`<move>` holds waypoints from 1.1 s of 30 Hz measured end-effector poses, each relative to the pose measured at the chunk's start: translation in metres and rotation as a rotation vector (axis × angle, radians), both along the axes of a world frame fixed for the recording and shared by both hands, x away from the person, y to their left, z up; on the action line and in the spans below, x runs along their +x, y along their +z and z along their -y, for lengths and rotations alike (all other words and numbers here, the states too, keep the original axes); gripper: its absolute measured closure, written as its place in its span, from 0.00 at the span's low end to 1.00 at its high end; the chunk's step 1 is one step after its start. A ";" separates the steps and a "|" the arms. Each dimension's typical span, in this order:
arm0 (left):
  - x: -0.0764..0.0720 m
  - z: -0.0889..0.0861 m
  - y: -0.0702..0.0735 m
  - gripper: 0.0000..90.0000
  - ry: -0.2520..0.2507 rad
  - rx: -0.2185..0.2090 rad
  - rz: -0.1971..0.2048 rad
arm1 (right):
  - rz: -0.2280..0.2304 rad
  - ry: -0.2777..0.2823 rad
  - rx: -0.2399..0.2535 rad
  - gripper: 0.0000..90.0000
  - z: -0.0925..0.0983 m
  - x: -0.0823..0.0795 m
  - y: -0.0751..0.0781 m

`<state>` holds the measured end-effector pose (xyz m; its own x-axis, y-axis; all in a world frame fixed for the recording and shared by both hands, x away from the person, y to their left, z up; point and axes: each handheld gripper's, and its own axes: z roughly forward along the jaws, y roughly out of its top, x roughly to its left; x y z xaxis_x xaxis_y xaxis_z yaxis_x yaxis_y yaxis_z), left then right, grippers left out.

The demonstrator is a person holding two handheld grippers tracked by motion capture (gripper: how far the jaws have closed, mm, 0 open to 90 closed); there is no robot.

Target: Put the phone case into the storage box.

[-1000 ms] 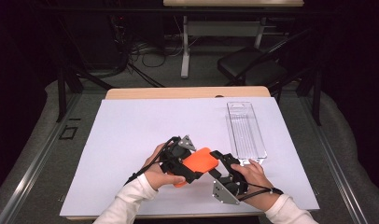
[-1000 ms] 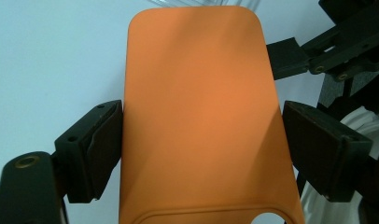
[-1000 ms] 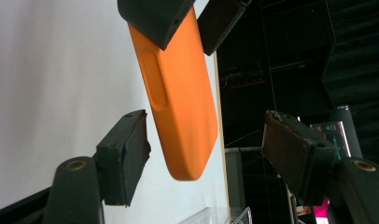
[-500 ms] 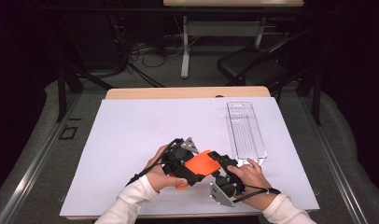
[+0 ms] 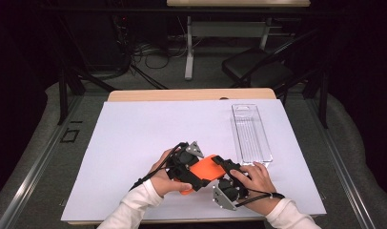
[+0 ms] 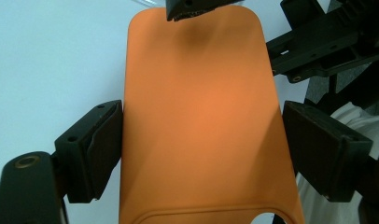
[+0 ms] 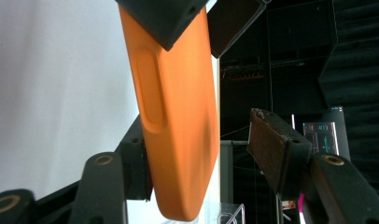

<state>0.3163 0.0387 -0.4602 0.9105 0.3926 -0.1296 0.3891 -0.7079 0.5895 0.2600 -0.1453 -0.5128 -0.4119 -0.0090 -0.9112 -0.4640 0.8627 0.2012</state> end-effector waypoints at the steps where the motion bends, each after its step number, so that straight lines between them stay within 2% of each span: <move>1: 0.000 0.000 0.000 0.17 0.000 -0.003 -0.002 | 0.007 -0.004 0.000 0.49 0.000 0.000 0.000; 3: 0.000 0.000 0.000 0.17 0.000 -0.001 -0.002 | 0.019 0.005 -0.001 0.50 0.000 0.001 0.000; 6: 0.000 0.000 0.000 0.17 -0.003 -0.003 -0.003 | 0.012 -0.004 0.004 0.52 -0.001 -0.001 0.000; 13: -0.001 0.002 -0.001 0.17 -0.005 -0.001 -0.006 | 0.080 0.027 -0.035 0.58 -0.003 -0.004 -0.005; 26: 0.000 0.001 0.000 0.17 -0.005 -0.019 -0.023 | 0.116 0.032 -0.045 0.68 -0.006 -0.004 -0.009; 33: 0.002 -0.001 0.000 0.17 0.011 -0.031 -0.034 | 0.140 0.035 -0.042 0.73 -0.008 -0.004 -0.012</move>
<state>0.3180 0.0393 -0.4606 0.9010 0.3981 -0.1725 0.4171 -0.6850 0.5973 0.2564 -0.1375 -0.5246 -0.2797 -0.0605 -0.9582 -0.5150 0.8517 0.0965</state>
